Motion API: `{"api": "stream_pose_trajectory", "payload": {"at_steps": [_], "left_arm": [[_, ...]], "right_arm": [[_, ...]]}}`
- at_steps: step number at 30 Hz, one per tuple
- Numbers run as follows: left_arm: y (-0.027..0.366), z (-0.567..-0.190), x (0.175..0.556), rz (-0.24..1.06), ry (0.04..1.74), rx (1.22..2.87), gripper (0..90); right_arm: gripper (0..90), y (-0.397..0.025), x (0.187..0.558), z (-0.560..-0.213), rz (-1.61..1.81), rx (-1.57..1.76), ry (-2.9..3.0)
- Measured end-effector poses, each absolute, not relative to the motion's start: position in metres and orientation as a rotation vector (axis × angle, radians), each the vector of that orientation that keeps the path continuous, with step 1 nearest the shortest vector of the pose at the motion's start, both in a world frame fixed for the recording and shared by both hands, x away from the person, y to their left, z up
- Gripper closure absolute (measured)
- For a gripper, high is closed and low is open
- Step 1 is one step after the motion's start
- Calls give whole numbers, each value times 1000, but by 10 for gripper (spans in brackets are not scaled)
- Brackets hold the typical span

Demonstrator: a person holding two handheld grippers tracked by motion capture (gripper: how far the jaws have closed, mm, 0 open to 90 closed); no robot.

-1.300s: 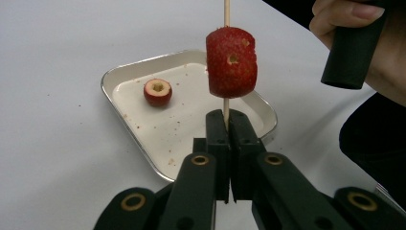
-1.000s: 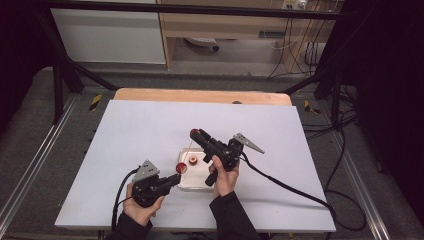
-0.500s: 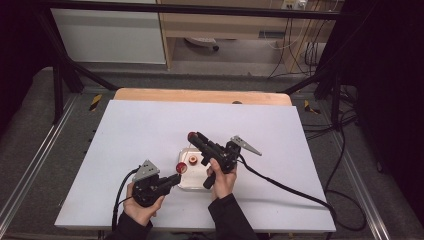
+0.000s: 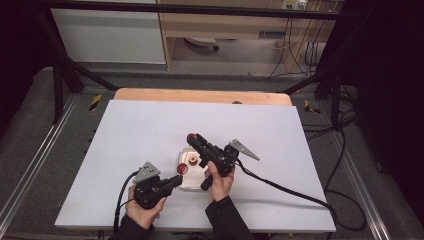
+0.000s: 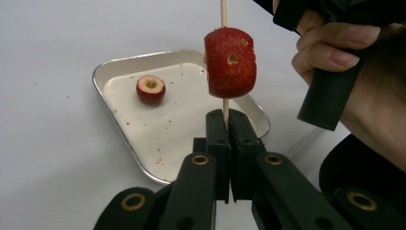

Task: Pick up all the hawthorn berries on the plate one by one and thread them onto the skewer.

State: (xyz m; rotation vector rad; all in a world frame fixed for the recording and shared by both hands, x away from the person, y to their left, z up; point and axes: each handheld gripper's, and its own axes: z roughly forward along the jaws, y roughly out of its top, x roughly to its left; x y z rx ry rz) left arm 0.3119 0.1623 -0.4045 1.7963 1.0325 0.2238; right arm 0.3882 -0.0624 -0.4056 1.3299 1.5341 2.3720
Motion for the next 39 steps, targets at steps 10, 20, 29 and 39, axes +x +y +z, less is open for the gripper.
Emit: {"api": "stream_pose_trajectory", "payload": {"at_steps": [10, 20, 29, 39], "left_arm": [[166, -404, 315, 223, 1075, 1757, 881], [163, -411, 319, 207, 1069, 1806, 885], [163, -411, 319, 235, 1038, 1805, 886], [164, -413, 323, 247, 1033, 1841, 886]], "right_arm": [[621, -55, 385, -420, 2354, 1378, 1603], [622, -53, 374, -423, 2300, 1343, 1685], [623, -52, 367, -423, 2263, 1337, 1739], [621, -50, 364, -430, 2234, 1341, 1808]]}}
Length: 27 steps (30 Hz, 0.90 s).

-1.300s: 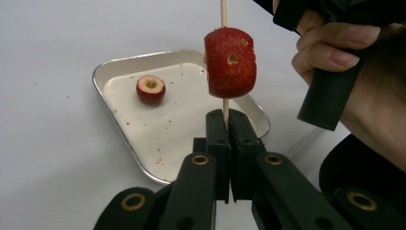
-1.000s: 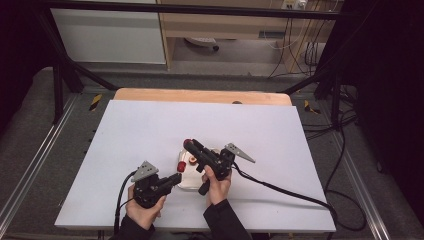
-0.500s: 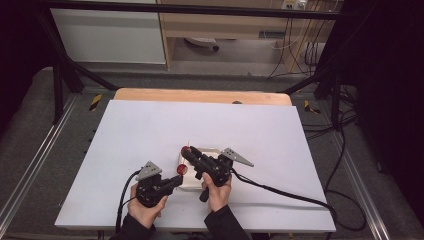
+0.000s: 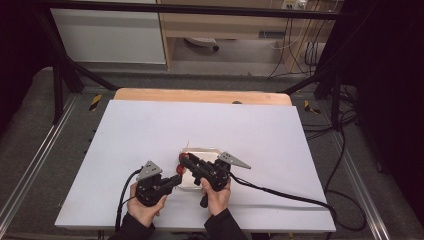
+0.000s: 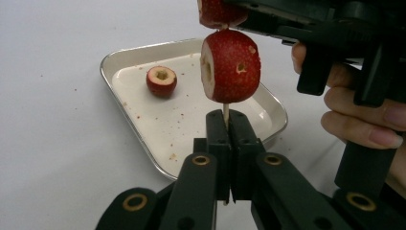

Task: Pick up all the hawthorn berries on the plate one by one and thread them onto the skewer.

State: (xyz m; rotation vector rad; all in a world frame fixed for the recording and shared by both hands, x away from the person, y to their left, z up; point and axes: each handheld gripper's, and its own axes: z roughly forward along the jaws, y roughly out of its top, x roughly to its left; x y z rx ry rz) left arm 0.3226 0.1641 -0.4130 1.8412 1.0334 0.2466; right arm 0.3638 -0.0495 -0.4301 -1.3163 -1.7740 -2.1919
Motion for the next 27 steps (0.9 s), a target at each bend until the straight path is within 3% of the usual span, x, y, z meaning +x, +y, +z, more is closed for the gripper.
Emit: {"api": "stream_pose_trajectory", "payload": {"at_steps": [3, 5, 16, 20, 27], "left_arm": [[166, -413, 323, 261, 1013, 1846, 886], [168, -414, 325, 256, 1001, 1856, 885], [185, -417, 333, 309, 969, 1943, 884], [191, -417, 335, 319, 962, 1967, 884], [202, -417, 338, 348, 946, 2000, 883]], "right_arm": [[604, -51, 365, -428, -2175, -1310, -1791], [483, -53, 366, -425, -2172, -1309, -1831], [171, -87, 376, -411, -1893, -1348, -2271], [115, -93, 382, -412, -1730, -1330, -2453], [103, -97, 395, -410, -1517, -1310, -2573]]}}
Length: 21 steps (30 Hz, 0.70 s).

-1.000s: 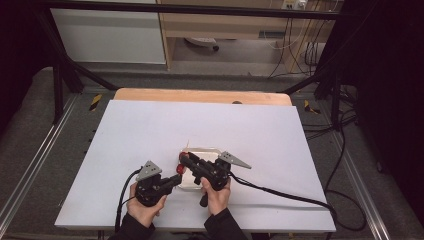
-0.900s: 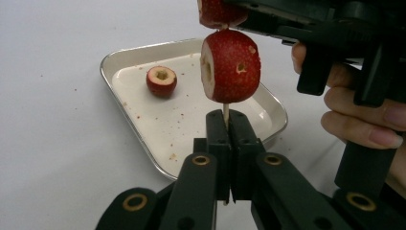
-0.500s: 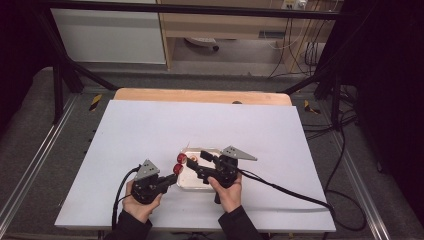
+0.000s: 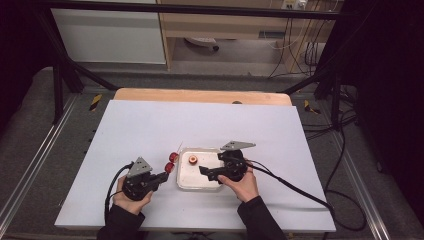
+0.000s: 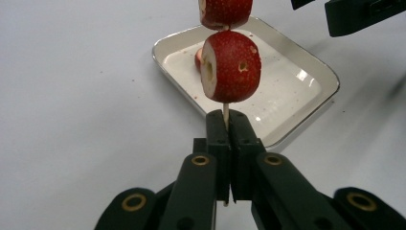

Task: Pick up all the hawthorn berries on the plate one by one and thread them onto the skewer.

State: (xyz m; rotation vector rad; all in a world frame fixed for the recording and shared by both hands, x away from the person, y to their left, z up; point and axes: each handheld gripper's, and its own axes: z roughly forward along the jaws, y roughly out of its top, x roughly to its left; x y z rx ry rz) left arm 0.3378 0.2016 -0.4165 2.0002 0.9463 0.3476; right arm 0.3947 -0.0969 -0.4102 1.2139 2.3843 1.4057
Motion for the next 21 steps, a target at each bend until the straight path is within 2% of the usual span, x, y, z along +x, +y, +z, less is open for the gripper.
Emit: {"api": "stream_pose_trajectory", "payload": {"at_steps": [21], "left_arm": [[221, -420, 347, 347, 990, 2022, 883]], "right_arm": [[74, -56, 438, -397, 1010, 1153, 2610]]}}
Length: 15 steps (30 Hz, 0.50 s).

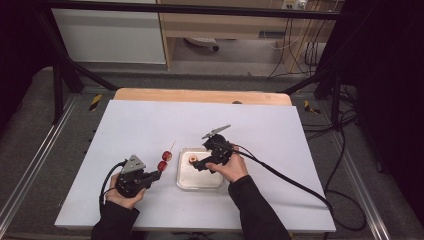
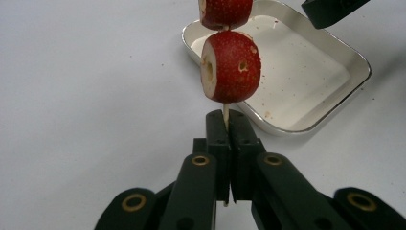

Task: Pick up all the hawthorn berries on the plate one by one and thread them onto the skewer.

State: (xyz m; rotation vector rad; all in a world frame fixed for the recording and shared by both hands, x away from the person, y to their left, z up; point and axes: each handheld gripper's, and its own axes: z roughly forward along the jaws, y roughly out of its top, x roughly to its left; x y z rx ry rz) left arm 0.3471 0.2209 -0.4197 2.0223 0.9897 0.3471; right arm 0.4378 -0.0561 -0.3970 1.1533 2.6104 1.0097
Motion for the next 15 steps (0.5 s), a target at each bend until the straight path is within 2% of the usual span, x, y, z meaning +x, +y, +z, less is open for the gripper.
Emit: {"api": "stream_pose_trajectory", "payload": {"at_steps": [6, 15], "left_arm": [[225, -420, 349, 351, 1002, 2017, 883], [226, -420, 350, 347, 1005, 2015, 883]], "right_arm": [[105, -43, 449, -396, 973, 1172, 2636], [246, -24, 463, -399, 872, 1153, 2724]]}}
